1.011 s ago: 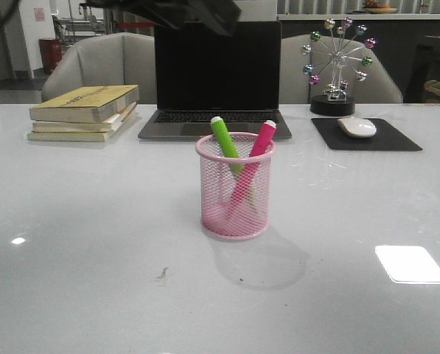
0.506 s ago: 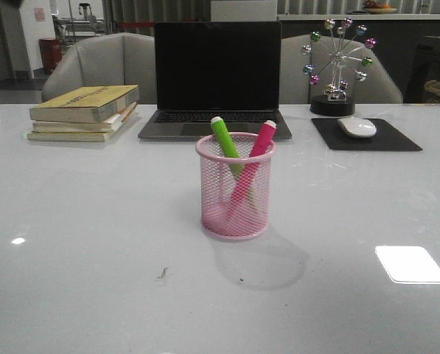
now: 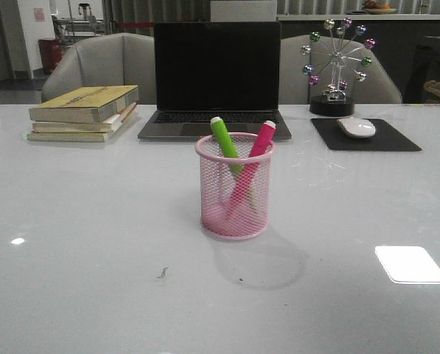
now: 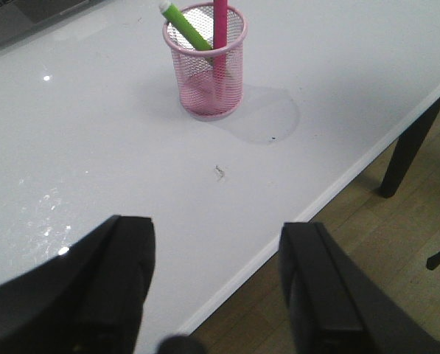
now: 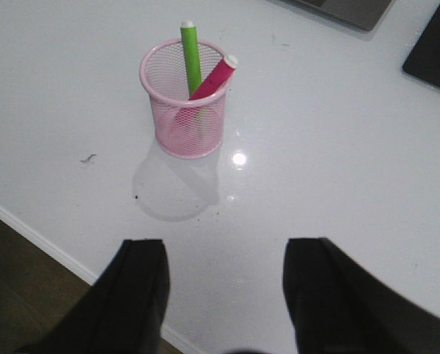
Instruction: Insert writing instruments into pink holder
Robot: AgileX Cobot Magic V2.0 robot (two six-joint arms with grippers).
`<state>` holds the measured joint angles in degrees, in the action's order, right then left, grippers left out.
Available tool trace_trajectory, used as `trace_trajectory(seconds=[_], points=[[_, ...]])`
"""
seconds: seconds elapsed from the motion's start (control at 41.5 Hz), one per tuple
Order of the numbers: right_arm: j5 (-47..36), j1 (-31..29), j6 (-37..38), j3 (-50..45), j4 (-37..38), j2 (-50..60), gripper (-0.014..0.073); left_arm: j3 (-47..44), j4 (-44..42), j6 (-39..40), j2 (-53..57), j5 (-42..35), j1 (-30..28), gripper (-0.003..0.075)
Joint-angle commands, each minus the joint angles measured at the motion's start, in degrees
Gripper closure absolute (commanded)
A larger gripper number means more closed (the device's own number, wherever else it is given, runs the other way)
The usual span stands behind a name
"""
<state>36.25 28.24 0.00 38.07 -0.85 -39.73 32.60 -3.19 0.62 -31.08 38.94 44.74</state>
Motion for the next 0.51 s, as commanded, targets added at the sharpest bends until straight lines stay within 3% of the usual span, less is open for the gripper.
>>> trace_trajectory(seconds=[0.0,0.12,0.361,0.482], points=[[-6.1,-0.4,-0.6,-0.7,0.9,1.0,0.0127,1.6,-0.3,1.4,-0.1,-3.8,0.3,0.0285],[-6.6,-0.4,-0.6,-2.2,0.9,1.1,0.0191,1.6,-0.3,1.4,-0.1,-3.8,0.3,0.0361],[-5.9,-0.4,-0.6,-2.4,0.9,1.1,0.0541,1.6,0.1,1.4,-0.1,-3.8,0.3,0.0631],[-5.5,-0.4,-0.6,-2.4,0.9,1.1,0.0538,1.6,0.1,1.4,-0.1,-3.8,0.3,0.0629]])
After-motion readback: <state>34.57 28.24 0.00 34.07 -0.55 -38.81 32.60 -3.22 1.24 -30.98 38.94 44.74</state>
